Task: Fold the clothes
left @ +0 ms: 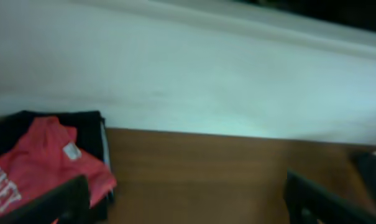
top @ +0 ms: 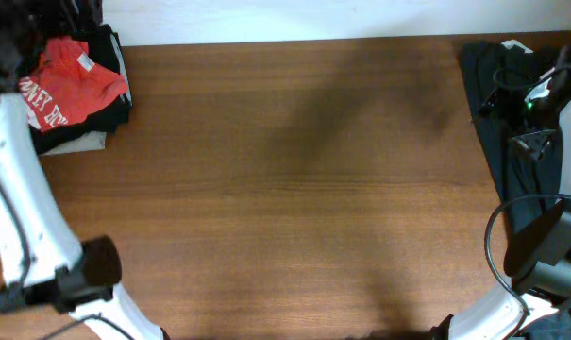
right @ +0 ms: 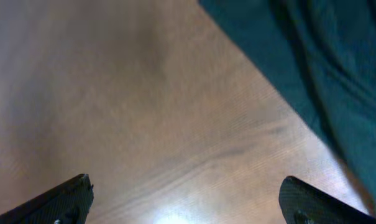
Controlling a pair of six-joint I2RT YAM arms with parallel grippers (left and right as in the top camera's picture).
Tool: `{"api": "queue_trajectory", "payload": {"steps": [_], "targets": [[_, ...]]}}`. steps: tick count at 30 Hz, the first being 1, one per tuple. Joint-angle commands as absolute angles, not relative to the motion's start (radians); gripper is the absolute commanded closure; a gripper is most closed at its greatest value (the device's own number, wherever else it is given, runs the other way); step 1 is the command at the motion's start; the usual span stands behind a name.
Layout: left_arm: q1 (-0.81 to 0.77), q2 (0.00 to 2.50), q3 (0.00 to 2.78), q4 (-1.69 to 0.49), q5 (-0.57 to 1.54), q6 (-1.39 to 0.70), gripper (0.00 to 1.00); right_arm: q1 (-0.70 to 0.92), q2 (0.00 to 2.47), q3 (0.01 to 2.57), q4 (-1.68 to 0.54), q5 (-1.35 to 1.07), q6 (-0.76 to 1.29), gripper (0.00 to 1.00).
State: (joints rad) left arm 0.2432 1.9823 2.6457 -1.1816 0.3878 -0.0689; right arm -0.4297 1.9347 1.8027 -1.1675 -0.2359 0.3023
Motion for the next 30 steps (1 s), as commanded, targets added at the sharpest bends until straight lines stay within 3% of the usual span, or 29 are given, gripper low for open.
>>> {"api": "queue_trajectory", "payload": {"steps": [1, 3, 5, 6, 12, 16, 22, 24, 30], "targets": [[0.249, 1.907, 2.645, -1.274, 0.430, -0.060, 0.01, -0.432, 1.922, 1.808, -1.233, -0.399, 0.318, 0.01], [0.249, 1.885, 2.645, -1.340, 0.430, -0.060, 0.01, -0.447, 1.919, 1.816, -1.308, -0.646, 0.294, 0.01], [0.250, 1.885, 2.645, -1.402, 0.430, -0.060, 0.01, -0.452, 1.894, 1.817, -1.314, -0.870, 0.101, 0.01], [0.249, 1.885, 2.645, -1.441, 0.430, -0.060, 0.01, -0.452, 1.862, 1.817, -1.317, -0.875, 0.073, 0.01], [0.250, 1.885, 2.645, -1.460, 0.430, -0.060, 0.01, -0.452, 1.472, 1.817, -1.323, -0.718, 0.070, 0.01], [0.250, 1.885, 2.645, -1.460, 0.430, -0.060, 0.01, -0.452, 1.132, 1.817, -1.325, -0.713, 0.071, 0.01], [0.250, 1.885, 2.645, -1.460, 0.429, -0.060, 0.01, -0.445, 0.828, 1.817, -1.327, -0.697, 0.052, 0.01], [0.250, 1.885, 2.645, -1.460, 0.429, -0.060, 0.01, -0.366, 0.768, 1.817, -1.337, -0.530, -0.023, 0.01], [0.250, 1.885, 2.645, -1.460, 0.429, -0.060, 0.01, -0.070, 0.724, 1.665, -1.298, -0.376, -0.023, 0.01]]}}
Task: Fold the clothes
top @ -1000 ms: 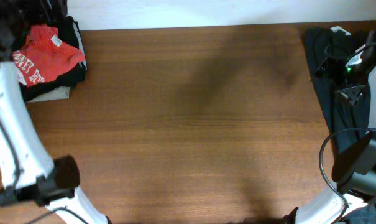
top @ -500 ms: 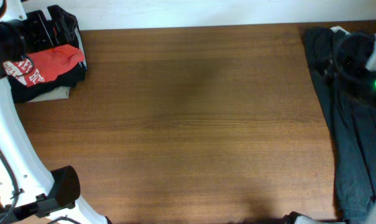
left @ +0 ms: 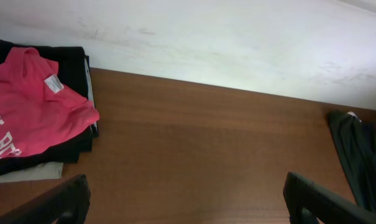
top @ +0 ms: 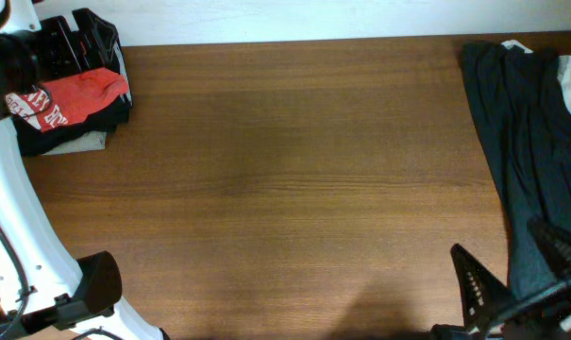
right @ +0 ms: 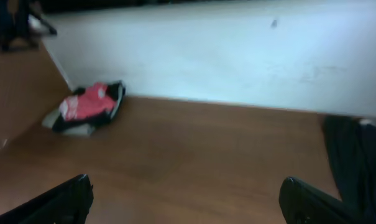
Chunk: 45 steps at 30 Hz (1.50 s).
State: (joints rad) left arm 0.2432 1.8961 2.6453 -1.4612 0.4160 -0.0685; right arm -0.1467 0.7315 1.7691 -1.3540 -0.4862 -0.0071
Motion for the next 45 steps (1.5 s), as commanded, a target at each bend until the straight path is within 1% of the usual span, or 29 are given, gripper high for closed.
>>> {"api": "queue_trajectory", "payload": {"steps": [1, 3, 5, 8, 11, 16, 18, 22, 27, 32, 45], "targets": [[0.250, 1.885, 2.645, -1.460, 0.430, -0.060, 0.01, -0.044, 0.704, 1.595, -1.235, -0.352, -0.023, 0.01], [0.250, 1.885, 2.645, -1.460, 0.430, -0.060, 0.01, 0.004, 0.639, 1.408, -1.079, -0.326, -0.029, 0.01], [0.249, 1.885, 2.645, -1.460, 0.429, -0.060, 0.01, 0.032, 0.544, 1.166, -0.884, -0.328, -0.049, 0.01], [0.250, 1.885, 2.645, -1.460, 0.429, -0.060, 0.01, 0.048, 0.359, 0.745, -0.526, -0.328, -0.049, 0.01], [0.250, 1.885, 2.645, -1.460, 0.426, -0.060, 0.01, 0.048, 0.202, 0.414, -0.218, -0.328, -0.048, 0.01], [0.250, 1.885, 2.645, -1.460, 0.426, -0.060, 0.01, 0.053, 0.072, 0.138, 0.002, -0.327, -0.049, 0.01], [0.250, 1.885, 2.645, -1.460, 0.426, -0.060, 0.01, 0.053, 0.044, 0.083, 0.027, -0.313, -0.047, 0.02], [0.250, 1.885, 2.645, -1.460, 0.426, -0.060, 0.01, 0.053, 0.003, 0.010, 0.114, -0.223, 0.035, 0.01], [0.250, 1.885, 2.645, -1.460, 0.426, -0.060, 0.01, 0.053, 0.003, 0.006, 0.052, -0.101, 0.069, 0.01], [0.250, 1.885, 2.645, -1.460, 0.426, -0.060, 0.01, 0.053, 0.003, 0.006, -0.074, -0.078, 0.068, 0.01], [0.250, 1.885, 2.645, -1.460, 0.426, -0.060, 0.01, 0.053, 0.003, 0.006, -0.072, -0.077, 0.068, 0.01]]}}
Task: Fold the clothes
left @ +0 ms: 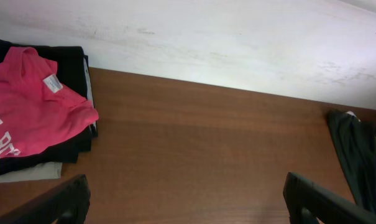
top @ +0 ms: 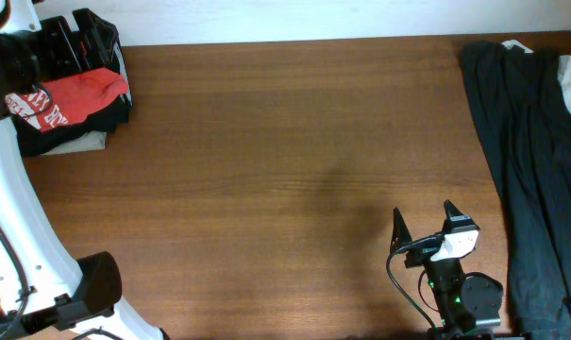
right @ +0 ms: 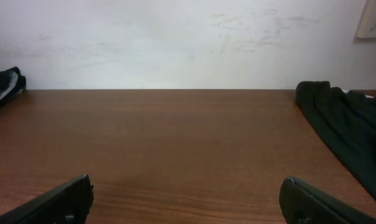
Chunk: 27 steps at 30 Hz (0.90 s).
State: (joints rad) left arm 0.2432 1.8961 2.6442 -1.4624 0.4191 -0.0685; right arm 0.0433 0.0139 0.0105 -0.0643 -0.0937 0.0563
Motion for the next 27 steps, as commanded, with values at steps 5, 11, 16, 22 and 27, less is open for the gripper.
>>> {"api": "queue_trajectory", "payload": {"steps": [5, 11, 16, 22, 27], "targets": [[0.250, 1.885, 2.645, -1.460, 0.426, -0.059, 0.01, 0.053, 0.003, 0.006, -0.072, -0.077, 0.068, 0.01], [0.250, 1.885, 2.645, -1.460, 0.426, -0.060, 0.01, 0.053, 0.003, 0.006, -0.072, -0.077, 0.068, 0.01], [0.237, 1.880, 2.640, -1.567, 0.408, -0.054, 0.01, 0.053, 0.003, 0.006, -0.072, -0.077, 0.068, 0.01], [0.057, 1.641, 2.138, -1.403, 0.193, -0.014, 0.01, 0.053, 0.003, 0.006, -0.072, -0.077, 0.068, 0.01], [-0.024, 1.297, 1.547, -1.052, 0.193, 0.077, 0.01, 0.053, 0.003, 0.006, -0.072, -0.077, 0.068, 0.01]]}}
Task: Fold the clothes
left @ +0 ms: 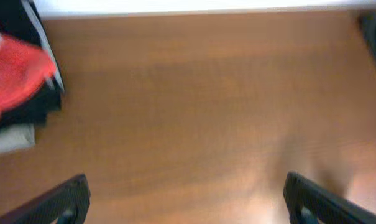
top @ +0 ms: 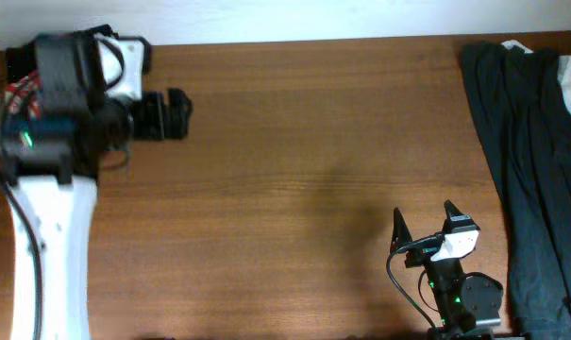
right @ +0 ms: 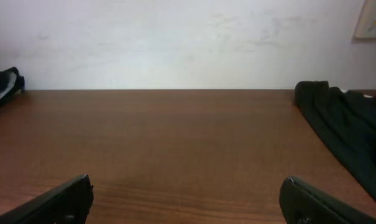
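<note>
A dark unfolded garment (top: pixel 526 142) lies down the right side of the table, and also shows as dark garment (right: pixel 349 134) and dark garment (left: pixel 375 25). A folded stack topped by a red shirt (left: pixel 13 74) sits at the far left, mostly hidden under my left arm in the overhead view. My left gripper (top: pixel 162 115) hangs open over bare wood just right of the stack, its fingers (left: pixel 63 200) wide apart and empty. My right gripper (top: pixel 425 227) stands open and empty at the front edge, left of the dark garment, with its fingers (right: pixel 66 200) wide.
The wooden table (top: pixel 304 142) runs between the stack and the dark garment. A white wall (right: pixel 175 43) stands behind its far edge. A light-coloured cloth lies on the dark garment at the right edge.
My left arm has moved from the far left corner to over the table just right of the stack, and its camera now tilts down at the wood. The right arm has not moved.
At first my right gripper was over the dark garment at the far right, and my left over the folded stack. Then the right arm was at the front right edge. It later stood open at the front, and now the left gripper is beside the stack.
</note>
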Controlling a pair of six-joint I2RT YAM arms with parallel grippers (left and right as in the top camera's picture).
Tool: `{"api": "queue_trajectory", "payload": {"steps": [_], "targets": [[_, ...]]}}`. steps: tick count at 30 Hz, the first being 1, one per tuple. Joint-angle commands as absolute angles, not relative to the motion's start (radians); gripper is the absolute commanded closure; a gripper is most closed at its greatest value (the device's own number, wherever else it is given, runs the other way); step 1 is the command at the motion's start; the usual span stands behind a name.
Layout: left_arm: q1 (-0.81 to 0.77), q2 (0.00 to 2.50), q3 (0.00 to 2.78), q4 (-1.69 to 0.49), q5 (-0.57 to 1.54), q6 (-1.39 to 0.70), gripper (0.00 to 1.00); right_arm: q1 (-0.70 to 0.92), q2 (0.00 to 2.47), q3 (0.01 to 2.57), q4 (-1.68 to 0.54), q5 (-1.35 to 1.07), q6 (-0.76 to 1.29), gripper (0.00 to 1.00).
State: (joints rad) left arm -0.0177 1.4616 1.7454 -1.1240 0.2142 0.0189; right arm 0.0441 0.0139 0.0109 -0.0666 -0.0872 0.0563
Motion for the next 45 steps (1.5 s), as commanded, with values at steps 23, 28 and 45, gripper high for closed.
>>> {"api": "queue_trajectory", "payload": {"steps": [23, 28, 45], "targets": [[-0.023, 0.066, 0.009, 0.066, 0.025, 0.065, 0.01, 0.053, 0.003, 0.006, -0.072, -0.077, 0.068, 0.01], [-0.004, 0.005, 0.008, -0.082, 0.017, 0.066, 0.01, 0.053, 0.003, 0.006, -0.072, -0.077, 0.068, 0.01], [-0.004, 0.005, 0.008, -0.082, 0.010, 0.065, 0.01, 0.053, 0.003, 0.006, -0.072, -0.077, 0.068, 0.01]]}}
